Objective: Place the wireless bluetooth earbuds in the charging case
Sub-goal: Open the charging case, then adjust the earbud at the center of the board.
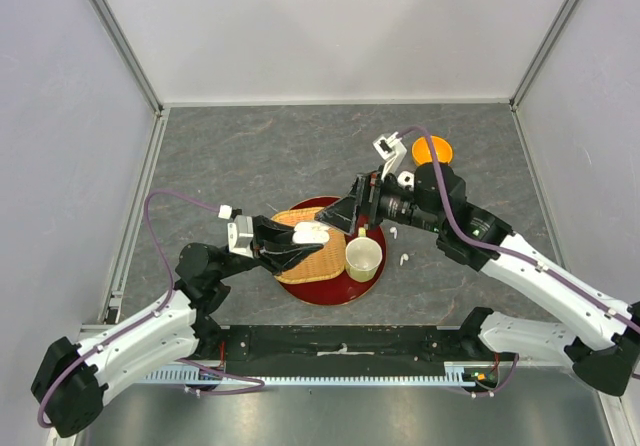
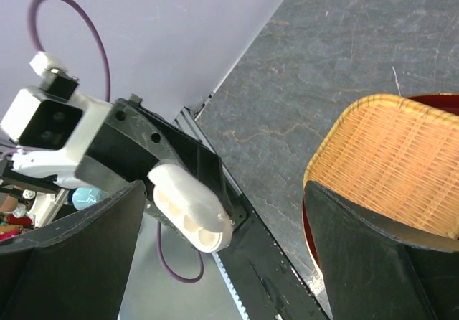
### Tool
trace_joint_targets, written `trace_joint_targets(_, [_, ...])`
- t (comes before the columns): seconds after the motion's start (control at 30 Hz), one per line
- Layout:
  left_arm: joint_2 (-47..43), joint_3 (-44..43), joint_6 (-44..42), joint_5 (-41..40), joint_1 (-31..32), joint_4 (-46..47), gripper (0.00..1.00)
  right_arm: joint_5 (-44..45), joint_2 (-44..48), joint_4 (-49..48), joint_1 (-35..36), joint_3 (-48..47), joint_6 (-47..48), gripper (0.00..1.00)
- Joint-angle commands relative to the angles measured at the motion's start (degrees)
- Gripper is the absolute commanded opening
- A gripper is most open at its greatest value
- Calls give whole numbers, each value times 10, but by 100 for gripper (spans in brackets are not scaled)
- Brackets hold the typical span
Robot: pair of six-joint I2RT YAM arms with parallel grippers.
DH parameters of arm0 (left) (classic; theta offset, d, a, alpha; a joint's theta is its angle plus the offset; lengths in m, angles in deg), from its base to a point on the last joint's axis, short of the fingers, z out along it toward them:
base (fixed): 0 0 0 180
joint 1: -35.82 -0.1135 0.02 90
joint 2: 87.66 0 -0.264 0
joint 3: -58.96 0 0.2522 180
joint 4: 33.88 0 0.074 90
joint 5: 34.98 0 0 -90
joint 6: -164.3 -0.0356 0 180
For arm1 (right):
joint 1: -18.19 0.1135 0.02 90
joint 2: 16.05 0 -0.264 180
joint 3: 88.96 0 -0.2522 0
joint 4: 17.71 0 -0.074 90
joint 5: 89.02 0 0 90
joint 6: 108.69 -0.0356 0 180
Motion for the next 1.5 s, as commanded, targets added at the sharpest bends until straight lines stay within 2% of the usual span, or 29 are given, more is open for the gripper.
trace_joint_targets(0.0, [-17, -14, -1, -26, 3, -12, 2, 24, 40, -49, -3, -9, -5, 98])
trace_joint_targets(0.13, [-31, -6, 0, -42, 3, -20, 2, 73, 64, -34, -3, -8, 0, 98])
trace_joint_targets(0.2, [-39, -5, 0, -49, 3, -29, 2, 132, 82, -19, -8, -5, 10, 98])
trace_joint_targets(0.33, [-60, -4, -1, -59, 3, -51, 2, 268, 102, 93, -32, -19, 20, 96])
trace_joint_targets(0.47, [-85, -1, -1, -69, 2, -63, 2, 315, 104, 168, -109, -25, 40, 93])
trace_joint_targets(0.6, [-98, 3, -1, -77, 2, -74, 2, 261, 97, 196, -216, 7, 42, 89])
trace_joint_targets(0.67, [-101, 5, 1, -80, 2, -76, 2, 202, 85, 196, -273, 36, 23, 89])
trace_joint_targets(0.77, [-109, 10, 2, -83, 2, -80, 2, 128, 61, 189, -333, 83, -13, 87])
trace_joint_targets(0.87, [-118, 15, 2, -87, 2, -82, 2, 63, 37, 156, -385, 144, -56, 81])
trace_joint_targets(1.03, [-129, 16, -6, -93, 2, -93, 2, 58, 20, 86, -414, 231, -134, 75])
trace_joint_targets(1.17, [-128, 18, -10, -96, 2, -93, 2, 67, 20, 20, -414, 304, -206, 65])
trace_joint_targets(1.47, [-124, 20, -3, -100, 2, -90, 2, 120, -27, -54, -413, 341, -257, 56])
